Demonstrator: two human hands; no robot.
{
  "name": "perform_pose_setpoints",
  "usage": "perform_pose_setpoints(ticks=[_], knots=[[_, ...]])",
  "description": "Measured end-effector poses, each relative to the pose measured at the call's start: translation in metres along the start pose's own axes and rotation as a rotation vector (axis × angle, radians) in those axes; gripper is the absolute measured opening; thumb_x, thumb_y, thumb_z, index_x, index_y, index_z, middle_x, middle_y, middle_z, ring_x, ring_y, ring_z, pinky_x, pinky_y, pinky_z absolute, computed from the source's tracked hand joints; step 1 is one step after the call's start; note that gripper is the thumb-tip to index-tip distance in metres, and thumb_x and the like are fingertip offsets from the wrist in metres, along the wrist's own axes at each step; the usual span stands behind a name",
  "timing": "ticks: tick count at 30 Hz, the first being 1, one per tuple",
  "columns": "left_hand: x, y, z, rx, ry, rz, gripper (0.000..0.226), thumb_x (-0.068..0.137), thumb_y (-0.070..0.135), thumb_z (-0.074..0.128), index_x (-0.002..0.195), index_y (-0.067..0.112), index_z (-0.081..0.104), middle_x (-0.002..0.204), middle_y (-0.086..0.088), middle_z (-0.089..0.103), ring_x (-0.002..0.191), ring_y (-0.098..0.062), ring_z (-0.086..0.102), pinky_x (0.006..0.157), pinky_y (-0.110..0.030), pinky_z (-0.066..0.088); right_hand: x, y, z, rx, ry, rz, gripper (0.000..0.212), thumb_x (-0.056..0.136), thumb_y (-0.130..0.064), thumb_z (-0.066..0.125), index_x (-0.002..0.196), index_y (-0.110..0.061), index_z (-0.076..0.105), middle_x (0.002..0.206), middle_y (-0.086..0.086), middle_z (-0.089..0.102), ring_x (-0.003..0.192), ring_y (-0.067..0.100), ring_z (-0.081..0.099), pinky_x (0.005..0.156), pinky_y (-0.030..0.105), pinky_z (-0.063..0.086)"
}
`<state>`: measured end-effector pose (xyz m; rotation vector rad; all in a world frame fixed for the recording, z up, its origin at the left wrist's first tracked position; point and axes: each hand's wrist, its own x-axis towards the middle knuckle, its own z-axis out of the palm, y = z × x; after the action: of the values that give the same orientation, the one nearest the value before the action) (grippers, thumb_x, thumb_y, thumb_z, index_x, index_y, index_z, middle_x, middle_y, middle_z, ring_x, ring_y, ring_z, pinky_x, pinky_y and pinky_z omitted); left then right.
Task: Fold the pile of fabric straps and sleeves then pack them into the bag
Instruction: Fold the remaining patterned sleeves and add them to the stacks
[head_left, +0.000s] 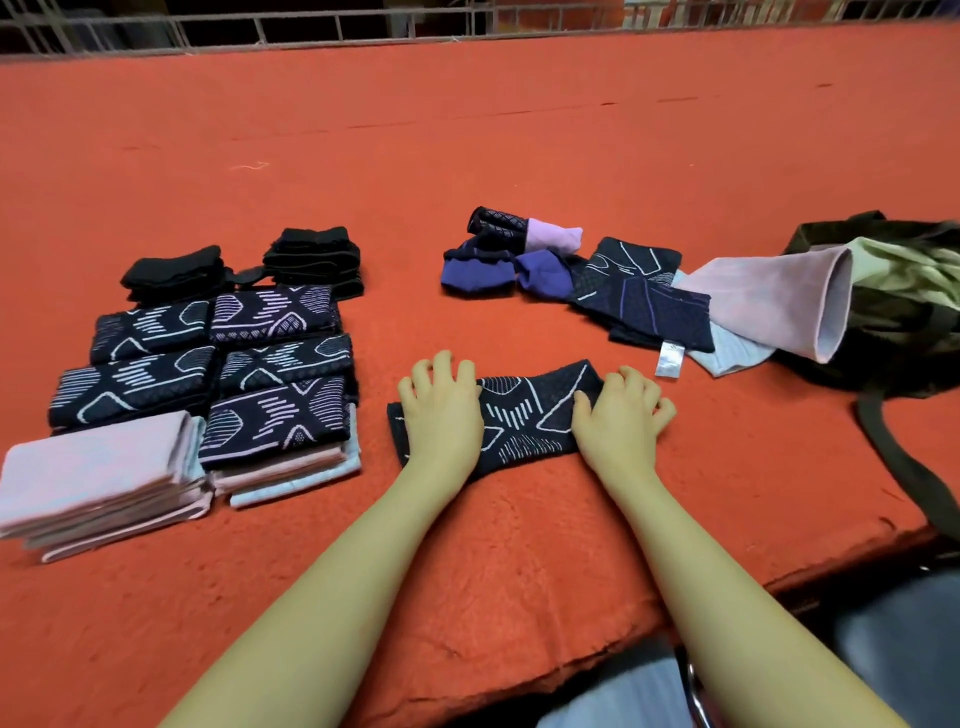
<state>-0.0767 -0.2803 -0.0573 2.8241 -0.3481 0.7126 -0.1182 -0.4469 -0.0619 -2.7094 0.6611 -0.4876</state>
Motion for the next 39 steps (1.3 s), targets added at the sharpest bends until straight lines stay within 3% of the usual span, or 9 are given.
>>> perform_pose_setpoints(ticks=[6, 9, 11, 14, 20, 24, 29, 36, 39], knots=[[0.037, -0.009, -0.003, 0.088, 0.006, 0.062, 0.026, 0.074, 0.013, 0.077, 0.097, 0.013, 0.065, 0.126, -0.013, 0.059, 0.109, -0.037, 0.056, 0.085, -0.044, 0.042, 0.001, -0.002, 0.003, 0.058, 0.05, 0.004, 0.043, 0.094, -0.032, 0.05, 0.128, -0.006, 0.05, 0.143, 0.012, 0.039, 0.13, 0.031, 0.029, 0.102, 0.041, 0.012], [0.033, 0.01, -0.009, -0.044, -0.23, 0.072, 0.051, 0.096, 0.034, 0.048, 0.143, 0.017, 0.037, 0.157, -0.009, 0.02, 0.141, -0.033, 0.021, 0.108, -0.045, 0.021, -0.001, -0.002, 0.004, -0.031, 0.015, 0.015, 0.046, 0.095, -0.036, 0.046, 0.127, -0.004, 0.049, 0.15, 0.016, 0.03, 0.134, 0.032, 0.024, 0.102, 0.042, 0.008], [0.018, 0.026, -0.008, -0.092, -0.38, 0.119, 0.059, 0.099, 0.047, 0.034, 0.151, 0.025, 0.019, 0.161, -0.003, 0.005, 0.146, -0.028, 0.004, 0.113, -0.045, 0.008, 0.0, -0.002, 0.005, -0.069, -0.009, -0.002, 0.047, 0.096, -0.038, 0.043, 0.13, -0.005, 0.049, 0.154, 0.015, 0.024, 0.139, 0.031, 0.019, 0.103, 0.043, 0.006], [0.002, 0.037, 0.0, 0.008, -0.575, 0.133, 0.061, 0.097, 0.057, 0.018, 0.152, 0.033, 0.008, 0.161, 0.0, -0.001, 0.147, -0.028, -0.005, 0.114, -0.056, -0.004, 0.001, 0.0, 0.006, -0.093, -0.047, -0.043, 0.046, 0.098, -0.039, 0.039, 0.137, -0.015, 0.047, 0.156, 0.011, 0.022, 0.143, 0.029, 0.013, 0.102, 0.041, 0.002], [0.003, 0.037, 0.001, 0.032, -0.581, 0.121, 0.061, 0.096, 0.059, 0.017, 0.152, 0.036, 0.007, 0.161, 0.0, -0.001, 0.147, -0.029, -0.007, 0.113, -0.059, -0.006, 0.002, 0.0, 0.005, 0.088, -0.021, -0.096, 0.027, 0.094, -0.021, 0.051, 0.118, -0.01, 0.056, 0.146, 0.008, 0.041, 0.139, 0.027, 0.023, 0.103, 0.034, 0.008], [0.003, 0.036, 0.001, 0.033, -0.564, 0.118, 0.06, 0.096, 0.059, 0.017, 0.151, 0.039, 0.006, 0.161, 0.0, 0.0, 0.147, -0.029, -0.006, 0.114, -0.058, -0.006, -0.006, 0.002, -0.001, 0.294, 0.133, -0.078, 0.015, 0.08, -0.008, 0.062, 0.093, -0.012, 0.054, 0.11, 0.005, 0.058, 0.114, 0.027, 0.044, 0.085, 0.025, 0.013], [0.001, 0.033, -0.001, -0.017, -0.535, 0.151, 0.054, 0.098, 0.057, 0.018, 0.147, 0.049, -0.002, 0.161, -0.002, 0.0, 0.147, -0.031, -0.005, 0.114, -0.058, -0.005, -0.013, 0.003, -0.004, 0.338, 0.256, -0.166, 0.025, 0.081, -0.02, 0.071, 0.076, -0.019, 0.046, 0.079, -0.004, 0.05, 0.081, 0.021, 0.046, 0.075, 0.027, 0.016], [0.006, 0.024, -0.01, -0.077, -0.627, 0.21, 0.05, 0.1, 0.051, 0.019, 0.149, 0.045, 0.012, 0.161, 0.0, 0.002, 0.147, -0.028, -0.005, 0.114, -0.054, -0.007, -0.013, -0.002, -0.008, 0.641, 0.138, -0.268, 0.011, 0.077, -0.023, 0.057, 0.083, -0.02, 0.048, 0.101, -0.01, 0.057, 0.102, 0.013, 0.054, 0.084, 0.026, 0.021], [0.0, 0.006, -0.017, -0.072, -0.543, 0.15, 0.05, 0.101, 0.047, 0.022, 0.15, 0.037, 0.021, 0.161, 0.0, 0.007, 0.147, -0.025, -0.002, 0.115, -0.049, -0.004, -0.015, -0.014, -0.008, 0.695, 0.115, -0.287, 0.012, 0.079, -0.024, 0.057, 0.084, -0.022, 0.046, 0.104, -0.013, 0.059, 0.102, 0.008, 0.054, 0.087, 0.027, 0.024]])
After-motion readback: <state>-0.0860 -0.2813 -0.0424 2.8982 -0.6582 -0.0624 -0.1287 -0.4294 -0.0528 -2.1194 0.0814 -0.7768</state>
